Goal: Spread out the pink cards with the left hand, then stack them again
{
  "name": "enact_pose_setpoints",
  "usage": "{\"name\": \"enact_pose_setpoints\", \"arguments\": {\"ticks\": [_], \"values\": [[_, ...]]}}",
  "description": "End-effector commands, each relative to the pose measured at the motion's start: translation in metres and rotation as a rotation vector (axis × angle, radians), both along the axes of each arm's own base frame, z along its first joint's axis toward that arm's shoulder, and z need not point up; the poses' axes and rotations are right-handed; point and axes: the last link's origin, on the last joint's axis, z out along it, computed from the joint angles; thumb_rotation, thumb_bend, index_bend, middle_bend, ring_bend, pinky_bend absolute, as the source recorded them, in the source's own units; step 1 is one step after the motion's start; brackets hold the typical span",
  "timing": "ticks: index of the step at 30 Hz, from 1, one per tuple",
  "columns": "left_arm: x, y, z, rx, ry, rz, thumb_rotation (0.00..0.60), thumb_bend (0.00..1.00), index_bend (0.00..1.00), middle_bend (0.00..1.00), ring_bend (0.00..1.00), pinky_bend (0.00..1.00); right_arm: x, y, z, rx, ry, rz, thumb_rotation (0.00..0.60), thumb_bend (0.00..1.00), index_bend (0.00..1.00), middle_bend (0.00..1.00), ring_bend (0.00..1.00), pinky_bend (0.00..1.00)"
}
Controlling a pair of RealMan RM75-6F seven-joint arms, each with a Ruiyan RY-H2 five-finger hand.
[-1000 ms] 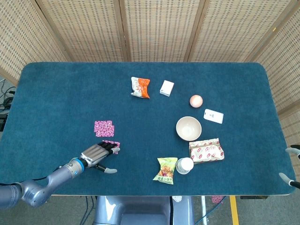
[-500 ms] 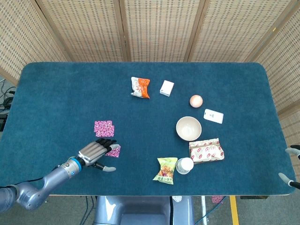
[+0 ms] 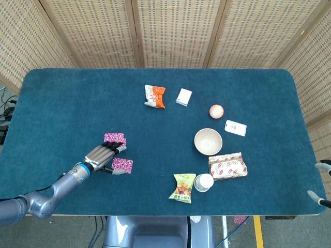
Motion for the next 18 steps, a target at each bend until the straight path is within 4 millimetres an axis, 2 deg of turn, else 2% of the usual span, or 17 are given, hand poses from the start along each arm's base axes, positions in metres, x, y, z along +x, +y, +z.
{"name": "enact_pose_setpoints", "arguments": {"ticks": [1,8,18], "values": [[0.0018,0.0033,-0.0036,-0.002,-0.009,0.008,0.048,0.00,0.05,0.00,0.00,0.06,0.0001,-0.0001,0.0000,0.001,0.001,-0.001,0.600,0.14,0.32,0.28,0.15,0.08],[0.0012,0.0069,-0.0078,-0.007,-0.004,0.011,0.048,0.00,0.05,0.00,0.00,0.06,0.0001,0.0002,0.0011,-0.002,0.003,-0.003,0.600,0.14,0.32,0.28,0.15,0.08],[-0.0036,0.0020,-0.0077,-0.025,0.014,0.015,0.050,0.00,0.05,0.00,0.00,0.06,0.0000,-0.0005,0.0001,0.002,0.003,-0.003,0.600,0.15,0.32,0.28,0.15,0.08]]}}
